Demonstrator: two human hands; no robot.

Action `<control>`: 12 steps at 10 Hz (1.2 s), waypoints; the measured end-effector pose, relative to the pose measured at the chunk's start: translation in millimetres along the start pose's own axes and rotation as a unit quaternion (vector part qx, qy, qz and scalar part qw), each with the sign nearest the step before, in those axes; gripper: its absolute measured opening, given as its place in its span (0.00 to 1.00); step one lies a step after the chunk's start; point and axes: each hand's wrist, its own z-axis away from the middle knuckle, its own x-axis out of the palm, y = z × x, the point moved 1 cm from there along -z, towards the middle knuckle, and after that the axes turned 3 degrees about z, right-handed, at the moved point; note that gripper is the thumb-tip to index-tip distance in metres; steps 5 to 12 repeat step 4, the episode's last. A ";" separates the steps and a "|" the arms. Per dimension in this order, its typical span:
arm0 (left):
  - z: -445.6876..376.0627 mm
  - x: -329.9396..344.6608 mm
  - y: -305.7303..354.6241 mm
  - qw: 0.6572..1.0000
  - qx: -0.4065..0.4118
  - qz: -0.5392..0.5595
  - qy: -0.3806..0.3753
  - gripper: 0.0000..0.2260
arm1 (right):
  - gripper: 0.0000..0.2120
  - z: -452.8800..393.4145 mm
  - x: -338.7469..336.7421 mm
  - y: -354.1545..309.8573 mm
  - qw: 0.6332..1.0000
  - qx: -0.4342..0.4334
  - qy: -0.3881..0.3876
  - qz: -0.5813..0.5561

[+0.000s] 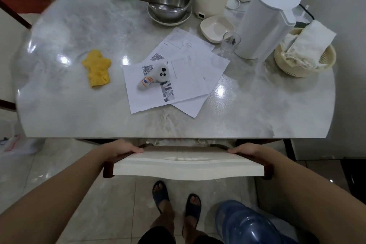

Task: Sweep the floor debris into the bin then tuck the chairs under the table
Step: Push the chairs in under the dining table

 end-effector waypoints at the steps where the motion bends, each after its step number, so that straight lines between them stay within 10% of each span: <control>1: 8.9 -2.4 8.8 0.997 0.012 -0.081 0.005 0.14 | 0.25 14.2 0.6 -7.7 0.996 -0.008 0.032 0.086; 4: 100.2 11.7 43.3 0.908 0.159 -0.383 0.058 0.18 | 0.22 87.2 4.3 -20.3 0.934 -0.076 0.086 0.338; 12: 100.2 11.7 43.3 0.908 0.159 -0.383 0.058 0.18 | 0.22 87.2 4.3 -20.3 0.934 -0.076 0.086 0.338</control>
